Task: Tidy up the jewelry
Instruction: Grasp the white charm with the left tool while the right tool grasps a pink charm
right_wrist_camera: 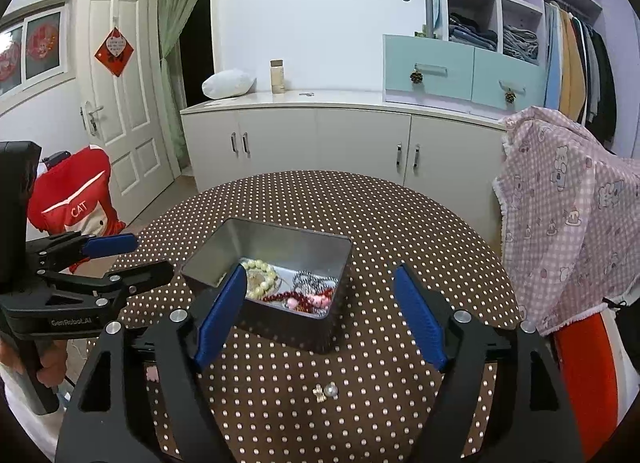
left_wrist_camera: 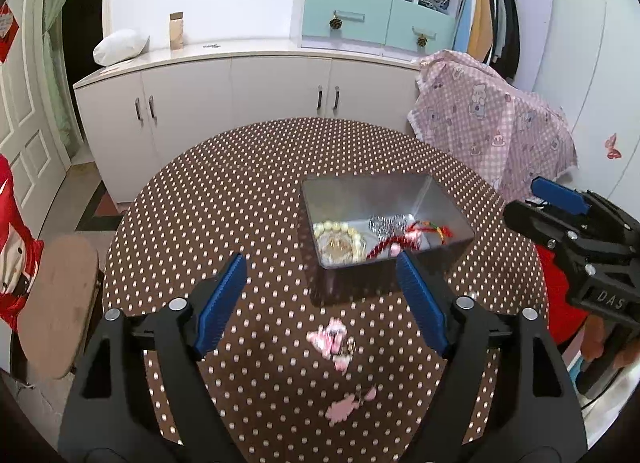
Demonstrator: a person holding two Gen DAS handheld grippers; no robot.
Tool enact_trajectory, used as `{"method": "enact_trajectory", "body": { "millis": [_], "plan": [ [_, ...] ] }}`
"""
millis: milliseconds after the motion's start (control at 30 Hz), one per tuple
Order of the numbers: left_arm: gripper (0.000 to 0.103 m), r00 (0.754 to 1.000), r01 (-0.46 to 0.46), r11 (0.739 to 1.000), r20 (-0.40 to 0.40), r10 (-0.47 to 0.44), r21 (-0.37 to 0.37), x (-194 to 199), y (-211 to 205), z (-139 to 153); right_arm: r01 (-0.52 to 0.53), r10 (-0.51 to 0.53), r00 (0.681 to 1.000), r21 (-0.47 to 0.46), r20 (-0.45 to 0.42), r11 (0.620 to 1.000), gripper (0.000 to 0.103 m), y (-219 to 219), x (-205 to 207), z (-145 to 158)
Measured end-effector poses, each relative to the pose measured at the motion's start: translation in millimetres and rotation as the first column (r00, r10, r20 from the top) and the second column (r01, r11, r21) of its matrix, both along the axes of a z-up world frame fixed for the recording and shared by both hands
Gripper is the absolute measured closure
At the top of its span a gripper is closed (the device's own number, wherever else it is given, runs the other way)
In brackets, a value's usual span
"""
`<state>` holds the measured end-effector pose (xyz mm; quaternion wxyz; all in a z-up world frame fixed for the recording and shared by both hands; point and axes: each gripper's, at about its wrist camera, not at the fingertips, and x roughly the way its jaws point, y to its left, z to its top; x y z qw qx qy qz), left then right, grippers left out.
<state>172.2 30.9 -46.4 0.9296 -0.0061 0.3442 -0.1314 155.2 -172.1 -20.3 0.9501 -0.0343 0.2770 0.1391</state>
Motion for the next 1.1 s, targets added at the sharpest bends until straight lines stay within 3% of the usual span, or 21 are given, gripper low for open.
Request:
{"method": "enact_trajectory", "body": {
  "millis": [333, 700, 833, 967, 1100],
  "plan": [
    [0.015, 0.998, 0.059, 0.998, -0.014, -0.059, 0.002, -37, 0, -22, 0.021, -0.02, 0.999, 0.025, -0.044, 0.999, 0.026, -5, -21, -19],
    [0.015, 0.991, 0.112, 0.994, -0.069, -0.112, 0.0, -56, -2, -56, 0.025, -0.023, 0.994, 0.024, -0.103, 0.999, 0.026, -1, -35, -44],
    [0.016, 0.993, 0.106, 0.994, -0.051, -0.104, 0.041, -62, -4, -65, 0.015, -0.013, 0.992, 0.019, -0.125, 1.0, 0.026, 5, -39, -54],
    [0.062, 0.993, 0.094, 0.992, -0.08, -0.088, 0.079, -61, -7, -74, 0.009, -0.006, 0.989, 0.019, -0.149, 1.0, 0.026, 8, -39, -62],
    [0.07, 0.995, 0.094, 0.99, -0.052, -0.089, 0.102, -63, -7, -74, 0.003, 0.0, 0.987, 0.015, -0.164, 1.0, 0.026, 12, -39, -66]
  ]
}}
